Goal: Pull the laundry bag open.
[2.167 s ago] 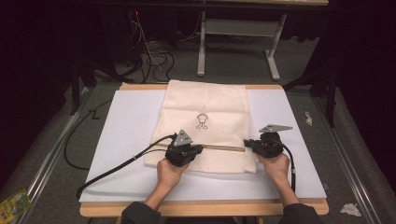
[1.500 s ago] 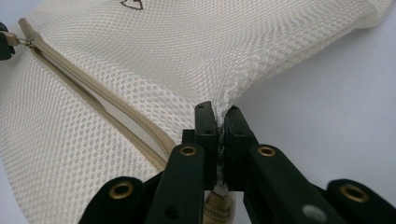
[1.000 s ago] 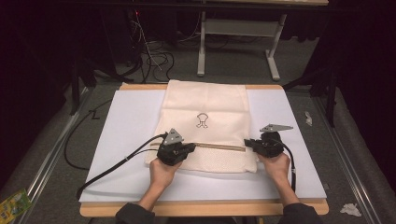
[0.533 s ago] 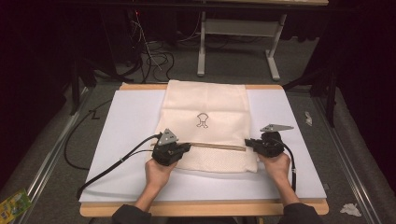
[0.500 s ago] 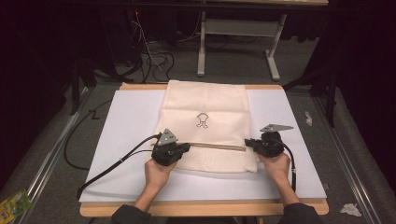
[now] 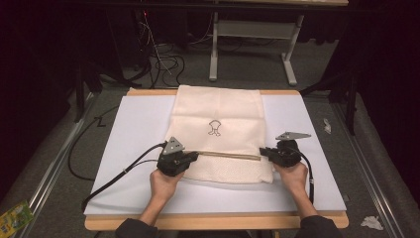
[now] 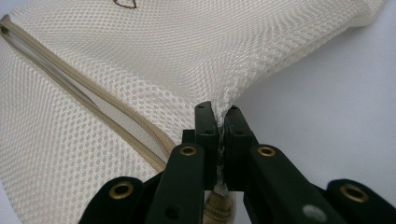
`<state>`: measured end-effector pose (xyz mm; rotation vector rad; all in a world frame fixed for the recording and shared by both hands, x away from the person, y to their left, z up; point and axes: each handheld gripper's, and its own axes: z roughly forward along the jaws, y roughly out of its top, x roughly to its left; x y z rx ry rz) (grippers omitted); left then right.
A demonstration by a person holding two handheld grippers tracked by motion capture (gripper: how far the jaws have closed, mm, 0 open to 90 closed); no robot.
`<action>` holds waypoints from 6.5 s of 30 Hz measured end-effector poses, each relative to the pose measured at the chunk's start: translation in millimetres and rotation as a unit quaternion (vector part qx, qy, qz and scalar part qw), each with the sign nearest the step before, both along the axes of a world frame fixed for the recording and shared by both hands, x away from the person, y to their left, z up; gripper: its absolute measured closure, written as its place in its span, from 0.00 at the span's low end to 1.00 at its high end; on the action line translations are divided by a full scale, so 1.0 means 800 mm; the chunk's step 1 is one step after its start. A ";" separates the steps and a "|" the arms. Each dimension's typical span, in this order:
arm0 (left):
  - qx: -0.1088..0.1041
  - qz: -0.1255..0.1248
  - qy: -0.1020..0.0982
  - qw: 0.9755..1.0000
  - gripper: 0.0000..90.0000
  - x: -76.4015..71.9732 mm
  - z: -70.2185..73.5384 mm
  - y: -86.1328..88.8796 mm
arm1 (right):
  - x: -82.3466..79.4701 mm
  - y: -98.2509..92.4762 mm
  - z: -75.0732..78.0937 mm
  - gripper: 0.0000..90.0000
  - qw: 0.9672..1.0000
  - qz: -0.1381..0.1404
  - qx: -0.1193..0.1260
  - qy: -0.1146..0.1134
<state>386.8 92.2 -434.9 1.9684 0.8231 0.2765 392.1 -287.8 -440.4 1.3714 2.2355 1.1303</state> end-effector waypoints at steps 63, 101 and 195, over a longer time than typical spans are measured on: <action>-0.006 0.046 -0.001 0.999 0.97 -0.005 0.004 0.060 | 0.006 -0.001 0.007 0.98 1.000 -0.006 -0.011 -0.002; -0.010 0.087 -0.007 0.996 0.97 -0.007 0.008 0.092 | 0.009 -0.002 0.010 0.98 1.000 -0.012 -0.014 -0.006; 0.038 0.113 0.053 0.991 0.96 -0.001 -0.014 0.123 | 0.015 -0.013 -0.014 0.93 0.999 -0.023 -0.014 0.030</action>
